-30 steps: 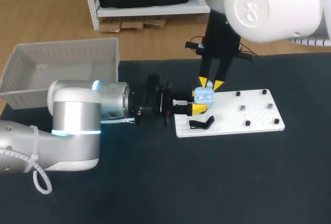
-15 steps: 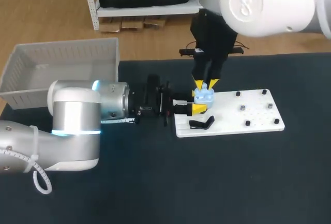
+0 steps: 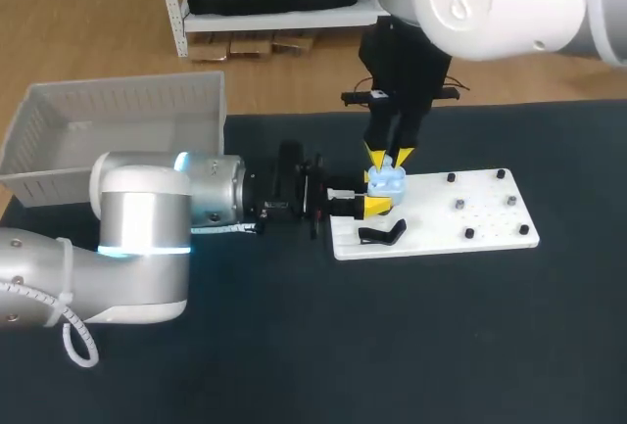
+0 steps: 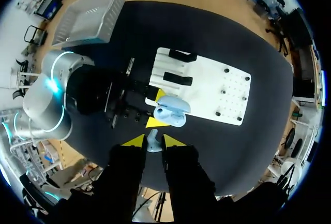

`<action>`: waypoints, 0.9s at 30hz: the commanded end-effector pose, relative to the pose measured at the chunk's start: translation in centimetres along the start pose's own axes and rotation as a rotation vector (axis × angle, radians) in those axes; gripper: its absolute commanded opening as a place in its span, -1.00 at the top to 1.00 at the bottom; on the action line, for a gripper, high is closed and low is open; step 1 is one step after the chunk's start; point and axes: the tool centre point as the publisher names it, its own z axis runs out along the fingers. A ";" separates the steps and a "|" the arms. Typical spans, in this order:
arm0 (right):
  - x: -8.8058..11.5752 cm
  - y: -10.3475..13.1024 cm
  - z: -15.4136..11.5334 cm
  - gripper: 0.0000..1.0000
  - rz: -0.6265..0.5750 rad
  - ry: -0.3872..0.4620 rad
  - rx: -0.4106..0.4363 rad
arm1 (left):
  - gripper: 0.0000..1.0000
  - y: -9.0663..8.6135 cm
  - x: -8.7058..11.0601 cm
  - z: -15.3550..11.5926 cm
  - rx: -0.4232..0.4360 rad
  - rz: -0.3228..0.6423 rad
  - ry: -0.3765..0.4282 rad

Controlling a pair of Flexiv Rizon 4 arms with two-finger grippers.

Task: Pick up each earbud case from the left stands, insert the matching earbuds, close the lid, and place the case in the box.

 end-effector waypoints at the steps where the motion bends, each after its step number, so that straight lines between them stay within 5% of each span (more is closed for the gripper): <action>1: -0.3 0.1 0.1 1.00 -0.034 0.001 0.028 | 1.00 -0.2 0.0 0.0 -0.010 0.004 -0.002; 10: -0.5 0.4 0.5 1.00 -0.186 -0.002 0.146 | 1.00 -0.2 0.0 0.0 -0.010 0.004 -0.002; 27: -0.3 0.0 1.3 1.00 -0.282 -0.091 0.134 | 1.00 -0.2 0.0 0.0 -0.010 0.004 -0.002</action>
